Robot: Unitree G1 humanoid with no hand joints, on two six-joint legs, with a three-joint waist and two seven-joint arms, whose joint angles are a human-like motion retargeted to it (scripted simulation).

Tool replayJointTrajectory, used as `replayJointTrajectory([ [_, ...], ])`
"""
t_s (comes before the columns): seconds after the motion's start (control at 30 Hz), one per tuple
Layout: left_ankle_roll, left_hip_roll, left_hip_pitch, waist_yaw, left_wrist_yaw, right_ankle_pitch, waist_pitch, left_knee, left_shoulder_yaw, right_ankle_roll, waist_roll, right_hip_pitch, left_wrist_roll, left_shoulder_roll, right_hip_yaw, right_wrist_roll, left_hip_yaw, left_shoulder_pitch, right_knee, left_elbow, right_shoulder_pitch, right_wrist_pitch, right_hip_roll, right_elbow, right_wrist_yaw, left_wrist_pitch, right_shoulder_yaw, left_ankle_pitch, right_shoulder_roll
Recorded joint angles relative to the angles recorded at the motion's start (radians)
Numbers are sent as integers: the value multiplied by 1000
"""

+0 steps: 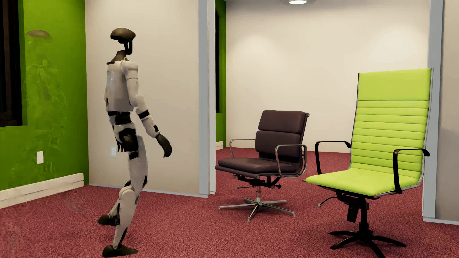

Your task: Sit down on the dark chair

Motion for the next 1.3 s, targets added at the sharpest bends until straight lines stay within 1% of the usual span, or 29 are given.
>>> replayJointTrajectory([
  [0.03,23,3,-26,11,-35,-28,-23,-191,3,-2,-1,65,16,-12,-11,1,8,58,-19,-20,-30,-36,-3,-31,81,102,47,36,-7],
  [0.07,54,1,-26,21,6,-53,-11,-419,23,5,3,126,23,-23,5,5,2,61,-40,63,-93,-57,-1,-23,11,-32,92,68,-7],
  [0.1,118,-42,-5,21,-40,-62,17,-666,56,37,10,226,15,-31,-8,51,51,34,-96,153,-157,-78,-6,-30,-2,-235,100,152,-5],
  [0.13,139,-43,-32,27,823,-72,-17,-839,34,42,22,249,315,-41,-41,-8,102,108,-109,191,-170,-2,0,-63,-77,713,72,234,-12],
  [0.17,156,-49,-100,34,661,-81,-35,-839,-18,53,25,279,417,-41,-47,-64,111,130,-114,241,-178,-38,1,-63,-47,535,75,196,-8],
  [0.2,245,-80,-163,42,2149,-114,-44,-807,64,55,34,333,467,-38,-59,117,139,130,-115,226,-157,96,-21,-186,-129,2017,63,166,-35],
  [0.23,239,-73,-158,66,2162,-127,-68,-786,71,55,40,350,467,-45,-75,105,134,131,-72,250,-125,26,-26,-214,-53,2069,41,192,-52],
  [0.27,233,-73,-157,77,2198,-140,-78,-692,96,75,37,359,457,-57,-58,119,136,122,5,255,-111,15,-52,-206,-24,2125,32,137,-56],
  [0.3,235,-88,-145,75,2245,-138,-86,-681,151,82,20,340,468,-58,-53,133,145,102,124,265,-96,-1,-92,-191,-3,2222,50,268,-54],
  [0.33,212,-81,-172,69,2666,-65,-98,-538,168,83,8,263,451,-62,-65,157,138,102,335,260,-76,0,-124,-140,-19,2615,39,230,-49],
  [0.37,173,-137,-137,63,698,91,-86,-534,117,161,-44,187,-32,-12,7,233,14,7,551,168,-74,-4,-164,-65,-45,429,75,232,-5],
  [0.4,250,-182,-59,33,-74,306,-75,-556,54,101,-22,94,-33,-10,-36,131,32,5,744,-12,-41,26,-191,-38,13,-8,109,217,-5],
  [0.47,299,-233,52,-28,-56,133,-69,-598,-24,47,-9,-138,-87,30,19,134,-6,-78,1080,-27,11,51,-161,-25,-8,4,100,170,0],
  [0.53,332,-293,213,-71,-26,39,-24,-666,-124,90,1,-292,-168,50,107,163,-54,-200,1149,-78,58,64,-122,-39,-28,8,31,120,-10],
  [0.57,332,-297,287,-94,-11,12,-30,-698,-150,63,10,-362,-192,55,128,167,-58,-238,1106,-123,105,87,-88,-45,-63,14,23,80,-12],
  [0.63,288,-281,364,-120,-5,-11,-10,-689,-223,52,9,-446,-148,57,151,142,-49,-370,858,-194,126,74,-50,-25,-45,-9,7,1,-4],
  [0.7,265,-261,378,-126,-18,64,-20,-623,-291,-30,15,-438,-92,9,189,121,-104,-453,450,-249,150,89,-23,-18,-33,-21,-11,-76,-7],
  [0.73,240,-257,336,-129,-19,82,-39,-547,-325,-31,8,-445,-82,-18,231,137,-141,-479,271,-270,168,64,-45,-16,-40,-46,2,-133,-4],
  [0.8,170,-217,299,-120,-51,201,-51,-448,-388,152,14,-390,-43,-74,255,101,-187,-462,-60,-311,210,20,-135,-38,15,-66,-45,-182,-26],
  [0.9,103,-170,231,-94,-80,325,-22,-382,-396,221,-3,-402,31,-41,166,69,-209,-379,3,-368,233,43,-173,-62,28,-75,-89,-150,-27],
  [0.93,81,-163,215,-87,-118,183,-6,-376,-387,188,-14,-364,32,-7,192,62,-244,-367,48,-360,234,31,-173,-43,10,-76,-78,-153,-23],
  [0.97,97,-155,170,-68,-145,169,-30,-341,-360,207,-6,-411,30,16,219,43,-281,-342,129,-340,247,32,-184,-37,-3,-78,-56,-177,-44],
  [1.0,116,-142,157,-61,-145,124,24,-269,-287,168,19,-421,52,30,179,38,-235,-345,183,-296,223,-5,-181,-39,41,-66,-18,-180,-85],
  [1.03,145,-95,82,-67,-61,123,24,-160,-252,132,36,-399,56,53,76,5,-193,-311,182,-245,204,10,-146,-44,59,-6,-58,-191,-88],
  [1.07,216,-91,73,-73,5,62,42,-119,-239,91,31,-368,-1,77,57,-2,-152,-296,196,-197,204,16,-145,-42,41,57,-87,-167,-86],
  [1.13,163,-48,114,-78,26,-9,58,-127,-228,48,36,-288,-105,143,34,20,-45,-305,178,-121,210,94,-114,-31,-22,71,-150,-165,-66],
  [1.17,141,-60,144,-85,-4,-39,56,-170,-211,22,18,-306,-88,188,-2,55,4,-324,216,-110,224,9,-126,-51,43,59,-167,-177,-61],
  [1.2,117,-10,234,-74,-8,-21,87,-210,-203,-24,47,-214,-72,216,-52,16,112,-327,139,-109,240,-10,-58,-45,70,47,-203,-203,-62],
  [1.3,180,-50,316,-100,41,-17,49,-459,-136,-51,13,-291,-112,277,-66,54,198,-313,170,-132,237,-11,-59,-19,53,49,-113,-79,-36],
])
